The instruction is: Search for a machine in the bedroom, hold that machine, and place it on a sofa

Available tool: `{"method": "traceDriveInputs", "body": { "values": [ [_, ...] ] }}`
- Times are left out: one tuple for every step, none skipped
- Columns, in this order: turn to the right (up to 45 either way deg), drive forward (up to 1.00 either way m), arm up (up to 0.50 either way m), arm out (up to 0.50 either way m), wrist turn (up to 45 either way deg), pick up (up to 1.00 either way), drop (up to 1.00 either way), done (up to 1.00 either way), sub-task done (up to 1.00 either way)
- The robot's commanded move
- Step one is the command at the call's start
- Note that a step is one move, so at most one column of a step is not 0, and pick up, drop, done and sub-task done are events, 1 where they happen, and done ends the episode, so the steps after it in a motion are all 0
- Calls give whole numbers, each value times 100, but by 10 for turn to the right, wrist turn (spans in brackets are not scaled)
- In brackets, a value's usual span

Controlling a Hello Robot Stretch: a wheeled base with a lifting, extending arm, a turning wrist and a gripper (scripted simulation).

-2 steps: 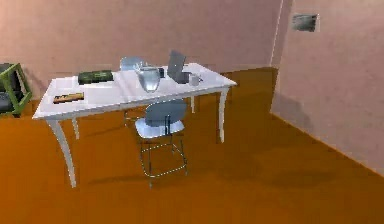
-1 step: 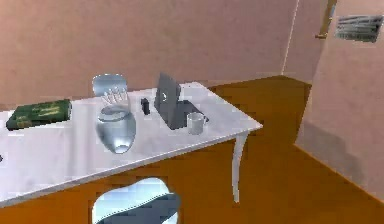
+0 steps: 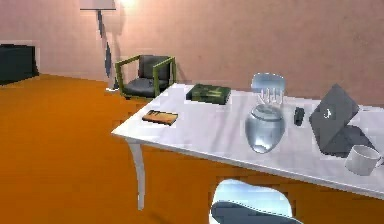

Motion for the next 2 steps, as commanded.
{"method": "traceDriveInputs", "body": {
  "values": [
    [-450, 0, 0, 0, 0, 0, 0, 0, 0],
    [450, 0, 0, 0, 0, 0, 0, 0, 0]
  ]
}}
